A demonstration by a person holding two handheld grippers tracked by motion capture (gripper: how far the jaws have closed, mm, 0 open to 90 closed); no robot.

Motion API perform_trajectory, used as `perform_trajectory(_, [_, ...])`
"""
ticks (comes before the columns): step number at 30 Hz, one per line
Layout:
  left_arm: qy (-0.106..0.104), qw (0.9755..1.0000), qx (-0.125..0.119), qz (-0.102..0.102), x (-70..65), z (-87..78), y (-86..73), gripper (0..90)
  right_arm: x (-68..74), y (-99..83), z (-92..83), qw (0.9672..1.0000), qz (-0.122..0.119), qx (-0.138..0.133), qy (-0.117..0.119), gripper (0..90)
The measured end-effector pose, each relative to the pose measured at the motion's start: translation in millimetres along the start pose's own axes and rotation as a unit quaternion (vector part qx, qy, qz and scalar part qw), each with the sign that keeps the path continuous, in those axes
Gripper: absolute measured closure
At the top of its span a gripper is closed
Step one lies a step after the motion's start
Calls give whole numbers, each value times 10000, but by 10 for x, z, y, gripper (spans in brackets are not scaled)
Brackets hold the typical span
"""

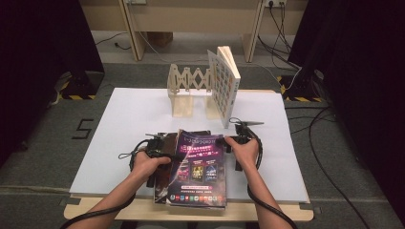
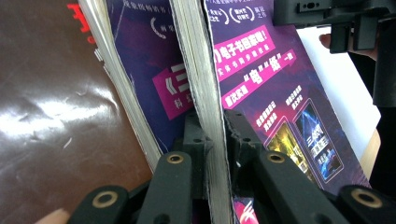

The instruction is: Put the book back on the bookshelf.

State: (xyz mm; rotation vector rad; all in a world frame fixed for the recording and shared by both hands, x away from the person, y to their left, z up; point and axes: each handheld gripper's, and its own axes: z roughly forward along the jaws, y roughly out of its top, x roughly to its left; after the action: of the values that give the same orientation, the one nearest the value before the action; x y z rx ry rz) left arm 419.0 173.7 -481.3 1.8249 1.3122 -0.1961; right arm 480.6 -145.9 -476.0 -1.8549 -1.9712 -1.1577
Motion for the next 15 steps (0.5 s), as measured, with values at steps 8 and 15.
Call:
perform_trajectory(8, [24,10000,84,47,-3,-2,24,802,26,54,-119,9992,3,-60,401,812])
perform_trajectory(15, [57,9998,146,137,-16,6,39,803,148,78,-154,9992,-170,37,357,765])
